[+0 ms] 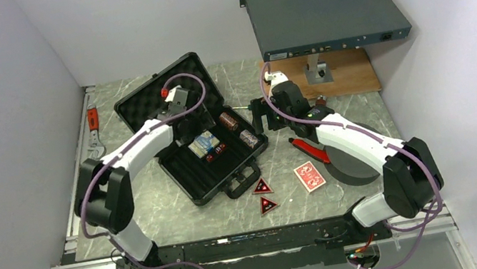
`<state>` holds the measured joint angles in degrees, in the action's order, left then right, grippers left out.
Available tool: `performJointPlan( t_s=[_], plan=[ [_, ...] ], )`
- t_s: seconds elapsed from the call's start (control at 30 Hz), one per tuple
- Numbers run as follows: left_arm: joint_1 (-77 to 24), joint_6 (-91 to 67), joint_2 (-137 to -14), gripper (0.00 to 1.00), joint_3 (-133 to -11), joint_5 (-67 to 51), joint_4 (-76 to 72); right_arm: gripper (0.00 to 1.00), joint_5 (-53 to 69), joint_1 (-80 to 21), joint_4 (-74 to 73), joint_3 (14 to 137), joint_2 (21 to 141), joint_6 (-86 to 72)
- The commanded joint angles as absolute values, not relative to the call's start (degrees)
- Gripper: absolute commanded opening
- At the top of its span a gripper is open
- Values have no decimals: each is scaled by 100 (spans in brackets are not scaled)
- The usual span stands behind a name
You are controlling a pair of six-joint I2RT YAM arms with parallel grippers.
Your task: Pack up texas hold em set
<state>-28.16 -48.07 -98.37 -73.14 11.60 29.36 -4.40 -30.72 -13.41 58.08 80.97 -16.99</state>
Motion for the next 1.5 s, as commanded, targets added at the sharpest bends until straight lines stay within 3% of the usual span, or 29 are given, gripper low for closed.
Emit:
performJointPlan(
  t_s=[0.0,0.4,0.8,0.87,1.27,1.47],
  plan=[
    [-2939,-4269,-9036,90,-7220,1585,2892,92,-422,-3025,-1060,5759,8050,-1748],
    [-2948,-3355,-6078,87,-5807,2401,3223,91,403,-3026,-216,5244,7628,-1770],
    [-2953,-2079,-4007,93,-5757,2745,3946,100,1315,-3249,293,4968,7267,-1843],
    [-2953,-1894,-3823,99,-5694,2878,3997,100,1122,-3398,109,5012,7196,-1793],
    [-2953,-1459,-3601,100,-5367,3294,4138,100,-2190,-3612,-2395,5009,6145,-2920],
    [-2951,-1507,-3675,100,-5387,3486,4260,100,-2435,-3595,-2855,4749,5786,-3234]
  ],
)
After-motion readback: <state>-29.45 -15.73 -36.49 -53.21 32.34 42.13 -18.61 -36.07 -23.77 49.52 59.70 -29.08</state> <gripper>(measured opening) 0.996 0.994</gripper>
